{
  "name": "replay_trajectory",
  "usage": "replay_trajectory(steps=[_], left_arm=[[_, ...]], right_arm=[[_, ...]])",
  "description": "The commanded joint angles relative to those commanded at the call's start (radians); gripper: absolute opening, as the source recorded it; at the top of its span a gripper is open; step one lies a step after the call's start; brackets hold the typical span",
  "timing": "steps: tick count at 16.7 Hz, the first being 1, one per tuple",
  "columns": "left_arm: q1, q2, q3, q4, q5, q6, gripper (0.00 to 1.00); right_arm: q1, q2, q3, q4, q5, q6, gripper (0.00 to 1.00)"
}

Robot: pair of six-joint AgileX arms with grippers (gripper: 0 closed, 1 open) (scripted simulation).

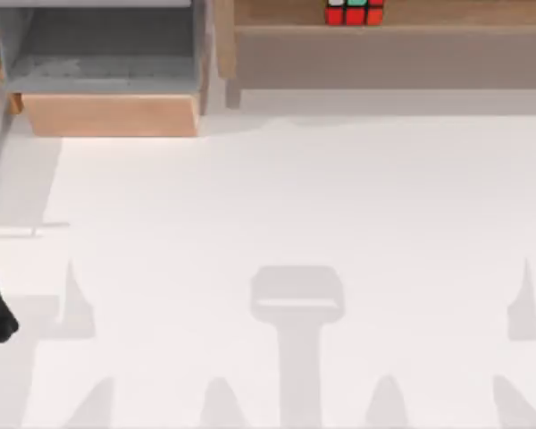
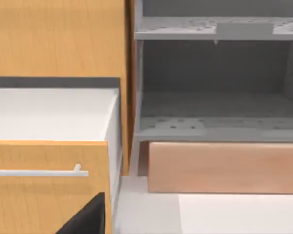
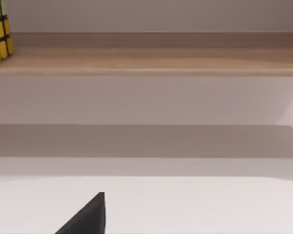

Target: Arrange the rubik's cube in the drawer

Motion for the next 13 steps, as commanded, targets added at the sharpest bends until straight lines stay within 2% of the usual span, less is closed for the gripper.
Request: replay_trajectory(steps=[6, 13], left_arm=[[-0.031, 0.089, 0.062, 0.030, -0.031, 0.002, 1.00], [-0.186, 0.549, 0.367, 0.174, -0.186, 0.009, 1.00]], right_arm=[[0.000, 0.000, 0.000, 0.000, 0.000, 0.000, 1.00], [0.000, 0.000, 0.000, 0.000, 0.000, 0.000, 1.00]])
